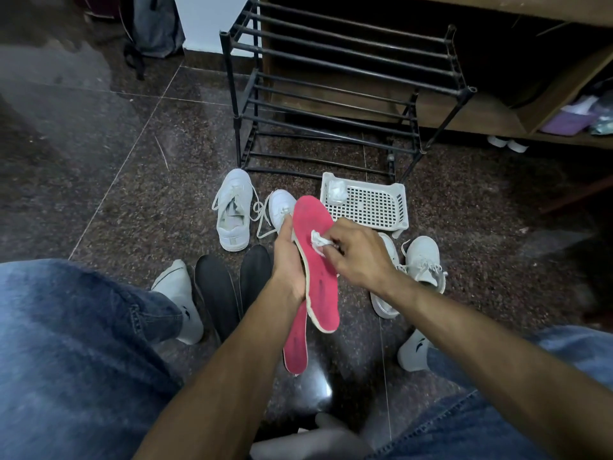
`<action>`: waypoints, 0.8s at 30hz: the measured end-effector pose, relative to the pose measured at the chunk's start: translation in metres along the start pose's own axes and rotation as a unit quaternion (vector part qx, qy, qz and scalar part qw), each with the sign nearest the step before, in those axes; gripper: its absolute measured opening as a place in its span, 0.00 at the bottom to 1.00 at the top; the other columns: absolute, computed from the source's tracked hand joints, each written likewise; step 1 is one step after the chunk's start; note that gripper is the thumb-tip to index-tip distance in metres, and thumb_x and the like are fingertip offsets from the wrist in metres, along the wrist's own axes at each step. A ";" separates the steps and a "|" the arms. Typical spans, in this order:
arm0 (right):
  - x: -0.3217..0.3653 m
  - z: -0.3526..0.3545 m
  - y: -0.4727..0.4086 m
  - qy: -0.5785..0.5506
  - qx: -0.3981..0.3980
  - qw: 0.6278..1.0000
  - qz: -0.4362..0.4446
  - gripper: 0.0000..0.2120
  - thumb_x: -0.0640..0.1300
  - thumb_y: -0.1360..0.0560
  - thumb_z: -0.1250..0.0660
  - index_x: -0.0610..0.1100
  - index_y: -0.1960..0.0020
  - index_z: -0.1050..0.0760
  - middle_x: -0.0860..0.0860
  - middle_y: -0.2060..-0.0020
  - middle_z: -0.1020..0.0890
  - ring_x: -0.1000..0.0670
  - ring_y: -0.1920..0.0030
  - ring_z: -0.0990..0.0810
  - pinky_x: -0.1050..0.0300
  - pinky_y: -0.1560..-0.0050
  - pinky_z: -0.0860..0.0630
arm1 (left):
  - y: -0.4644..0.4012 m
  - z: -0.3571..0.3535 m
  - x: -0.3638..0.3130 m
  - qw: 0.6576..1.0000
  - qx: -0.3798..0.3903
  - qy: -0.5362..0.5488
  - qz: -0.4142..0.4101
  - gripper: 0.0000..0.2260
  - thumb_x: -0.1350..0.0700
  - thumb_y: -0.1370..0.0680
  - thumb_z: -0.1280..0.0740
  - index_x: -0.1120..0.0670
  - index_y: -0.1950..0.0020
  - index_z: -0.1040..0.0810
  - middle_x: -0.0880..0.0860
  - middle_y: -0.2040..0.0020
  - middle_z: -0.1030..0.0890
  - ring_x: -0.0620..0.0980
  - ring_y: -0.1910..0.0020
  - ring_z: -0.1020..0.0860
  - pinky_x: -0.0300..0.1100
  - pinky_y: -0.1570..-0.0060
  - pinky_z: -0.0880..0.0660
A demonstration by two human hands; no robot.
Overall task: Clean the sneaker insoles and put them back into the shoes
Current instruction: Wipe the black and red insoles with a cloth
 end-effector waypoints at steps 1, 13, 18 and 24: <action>-0.002 -0.003 -0.003 0.010 -0.004 1.000 -0.015 0.08 0.48 0.25 0.36 0.46 0.53 0.20 0.54 0.58 0.22 0.49 0.58 0.23 0.47 0.59 0.24 | 0.004 0.001 0.005 1.000 0.011 -0.007 0.018 0.28 0.34 0.24 0.40 0.56 0.43 0.19 0.56 0.51 0.19 0.54 0.51 0.20 0.50 0.46 0.24; -0.001 -0.010 0.013 -0.030 0.154 0.988 -0.013 0.04 0.47 0.25 0.30 0.48 0.55 0.18 0.55 0.60 0.18 0.52 0.61 0.21 0.52 0.58 0.23 | 0.008 0.021 0.014 0.999 -0.018 -0.030 0.034 0.26 0.42 0.22 0.40 0.61 0.34 0.26 0.62 0.45 0.19 0.57 0.53 0.19 0.52 0.48 0.22; -0.001 -0.011 0.015 0.025 0.116 0.992 0.042 0.06 0.46 0.24 0.33 0.48 0.52 0.18 0.54 0.57 0.20 0.51 0.58 0.22 0.55 0.59 0.28 | 0.006 0.019 0.010 0.999 -0.027 0.014 0.032 0.24 0.40 0.23 0.38 0.59 0.39 0.24 0.59 0.53 0.19 0.56 0.58 0.20 0.50 0.56 0.21; 0.007 -0.019 0.011 -0.092 0.066 0.993 -0.021 0.03 0.45 0.26 0.30 0.47 0.55 0.17 0.56 0.62 0.20 0.58 0.66 0.24 0.56 0.63 0.28 | 0.012 0.010 0.002 0.999 -0.044 0.024 -0.018 0.24 0.41 0.21 0.41 0.61 0.44 0.23 0.58 0.60 0.18 0.56 0.57 0.18 0.48 0.54 0.22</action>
Point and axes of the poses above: each hand's wrist, its own y-axis away from the middle knuckle, its own z-axis out of the back of the hand, x = y × z, the point moved 3 cm from there along -y, towards the middle knuckle
